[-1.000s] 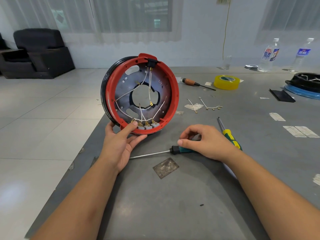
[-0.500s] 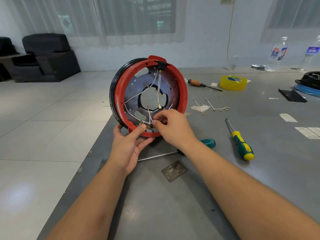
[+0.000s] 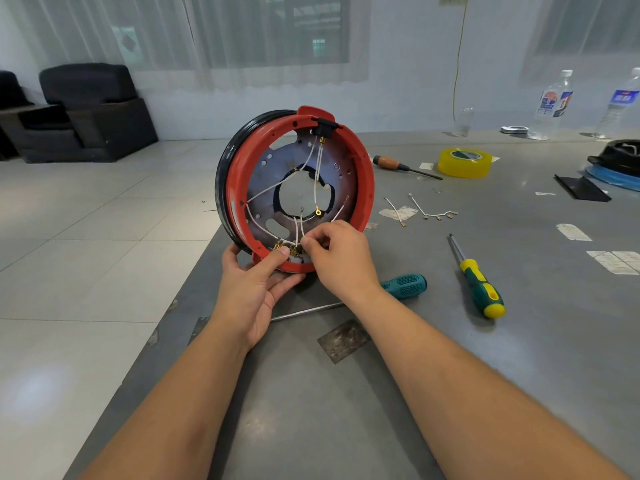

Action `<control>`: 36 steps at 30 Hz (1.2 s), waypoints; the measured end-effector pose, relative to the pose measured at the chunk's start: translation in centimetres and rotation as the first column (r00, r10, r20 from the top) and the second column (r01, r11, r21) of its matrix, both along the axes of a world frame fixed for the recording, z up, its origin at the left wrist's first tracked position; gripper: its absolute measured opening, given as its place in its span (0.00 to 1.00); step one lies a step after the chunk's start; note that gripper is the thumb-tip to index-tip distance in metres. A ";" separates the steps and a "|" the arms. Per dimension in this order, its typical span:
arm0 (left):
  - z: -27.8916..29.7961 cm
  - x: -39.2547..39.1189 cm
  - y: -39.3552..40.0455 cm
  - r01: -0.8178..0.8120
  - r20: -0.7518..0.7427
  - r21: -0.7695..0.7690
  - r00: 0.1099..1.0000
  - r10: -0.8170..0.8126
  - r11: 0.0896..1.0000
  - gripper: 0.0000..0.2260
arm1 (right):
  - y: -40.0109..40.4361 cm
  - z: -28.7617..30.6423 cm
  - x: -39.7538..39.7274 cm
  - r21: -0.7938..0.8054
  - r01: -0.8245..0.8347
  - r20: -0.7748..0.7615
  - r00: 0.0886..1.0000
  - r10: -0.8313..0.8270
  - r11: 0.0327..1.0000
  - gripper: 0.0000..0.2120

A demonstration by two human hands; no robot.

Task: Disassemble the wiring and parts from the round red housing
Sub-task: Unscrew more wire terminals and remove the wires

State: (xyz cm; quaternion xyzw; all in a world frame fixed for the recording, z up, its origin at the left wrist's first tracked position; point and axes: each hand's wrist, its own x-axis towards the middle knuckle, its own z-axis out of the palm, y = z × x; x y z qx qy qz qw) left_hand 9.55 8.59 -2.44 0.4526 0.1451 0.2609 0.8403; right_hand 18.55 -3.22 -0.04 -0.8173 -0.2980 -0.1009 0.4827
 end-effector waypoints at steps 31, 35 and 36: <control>-0.2 0.2 -0.3 -0.058 0.022 0.023 0.998 0.058 0.998 0.30 | -1.7 0.2 -0.9 0.091 -0.071 0.097 0.993 0.062 0.993 0.05; -0.2 0.3 -0.1 -0.095 0.030 -0.023 0.995 0.096 0.995 0.29 | -3.5 1.1 0.1 0.228 -0.054 -0.005 0.998 0.056 0.972 0.05; -0.2 0.4 0.0 -0.102 0.027 -0.034 0.994 0.102 0.994 0.29 | -4.1 1.4 0.5 0.279 -0.020 -0.029 0.999 0.029 0.960 0.06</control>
